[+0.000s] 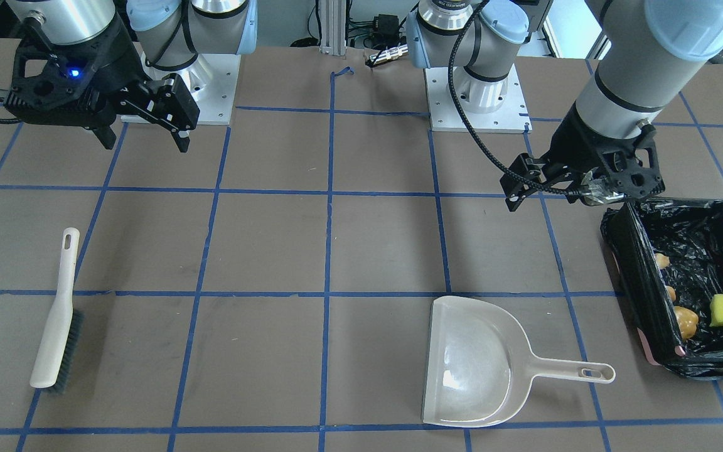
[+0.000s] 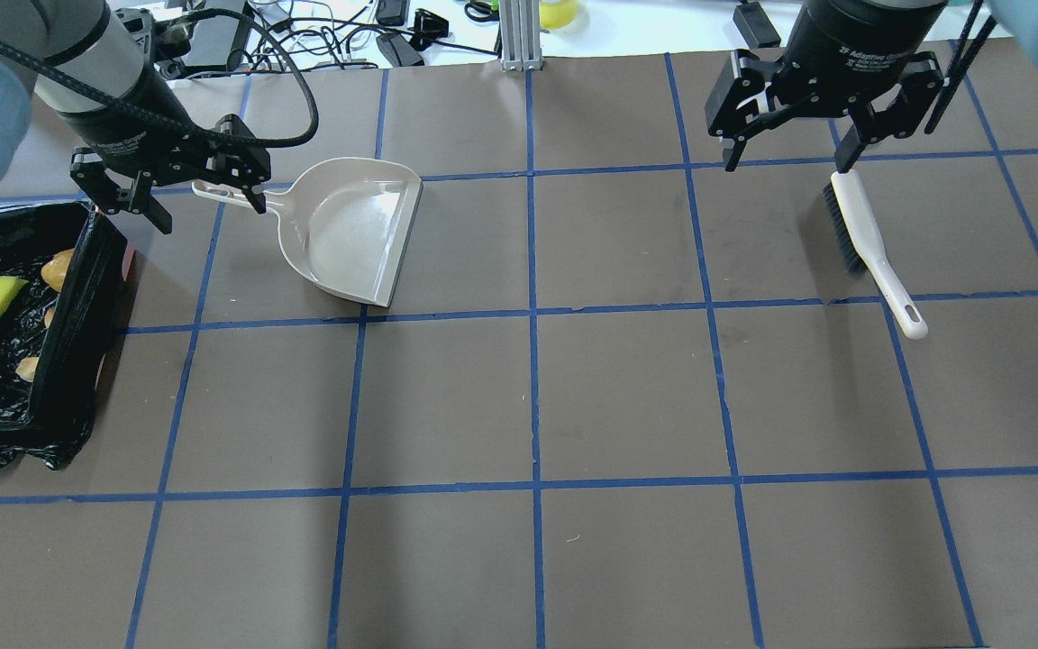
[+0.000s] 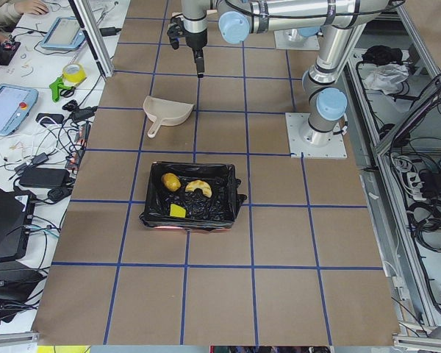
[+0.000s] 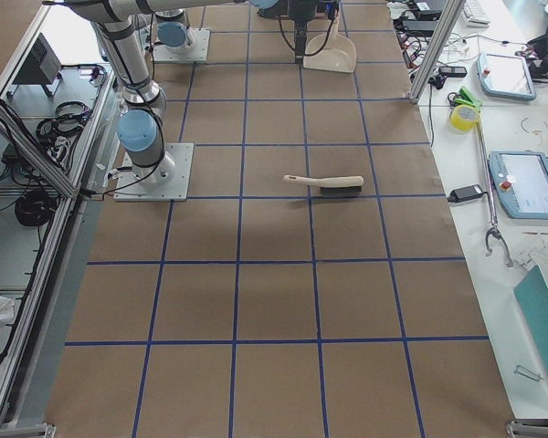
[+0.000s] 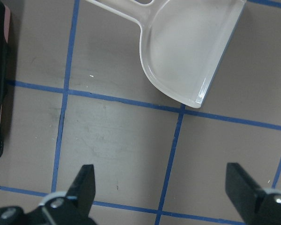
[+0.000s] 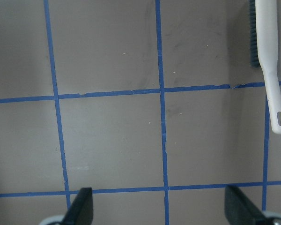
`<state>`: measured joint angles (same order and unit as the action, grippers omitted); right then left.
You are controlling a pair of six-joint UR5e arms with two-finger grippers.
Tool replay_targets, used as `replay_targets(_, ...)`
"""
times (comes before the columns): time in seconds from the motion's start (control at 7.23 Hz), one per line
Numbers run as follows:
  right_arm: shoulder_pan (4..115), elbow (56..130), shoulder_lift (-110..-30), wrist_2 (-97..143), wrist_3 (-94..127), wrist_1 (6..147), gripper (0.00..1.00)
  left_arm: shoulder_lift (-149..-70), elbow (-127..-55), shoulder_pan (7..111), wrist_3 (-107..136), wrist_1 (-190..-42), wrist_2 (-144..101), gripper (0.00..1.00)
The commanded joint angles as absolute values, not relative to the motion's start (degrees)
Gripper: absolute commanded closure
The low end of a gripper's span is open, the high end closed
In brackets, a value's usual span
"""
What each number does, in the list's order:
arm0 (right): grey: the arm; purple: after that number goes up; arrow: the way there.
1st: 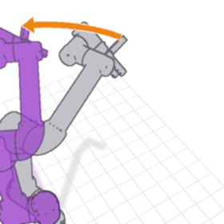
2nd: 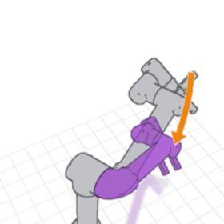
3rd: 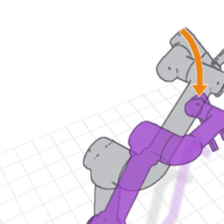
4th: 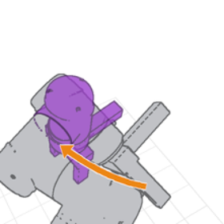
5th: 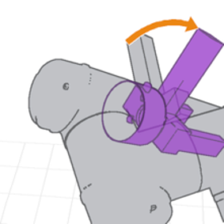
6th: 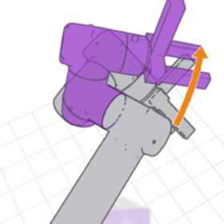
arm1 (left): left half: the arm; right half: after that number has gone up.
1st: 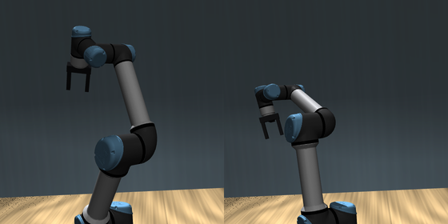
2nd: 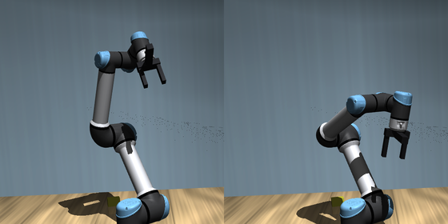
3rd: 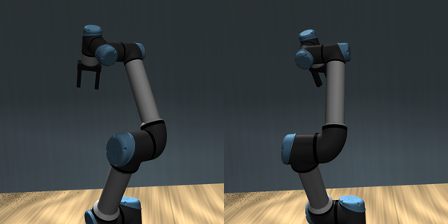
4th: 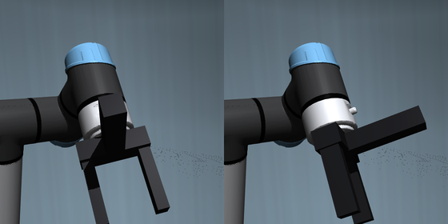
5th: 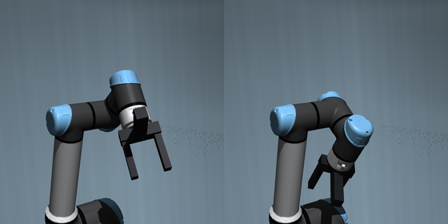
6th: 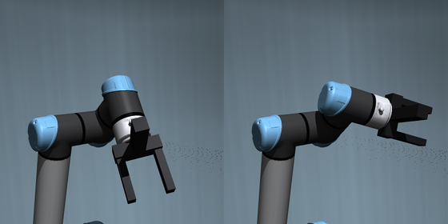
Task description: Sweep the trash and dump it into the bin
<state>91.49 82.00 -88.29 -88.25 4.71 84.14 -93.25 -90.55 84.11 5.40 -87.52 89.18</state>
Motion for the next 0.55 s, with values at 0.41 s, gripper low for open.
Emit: replay_targets(0.41,91.41,82.0,-87.98,-88.76,4.22,84.46,0.0,-92.02,-90.27,87.71,6.59,-88.33,89.3,0.0)
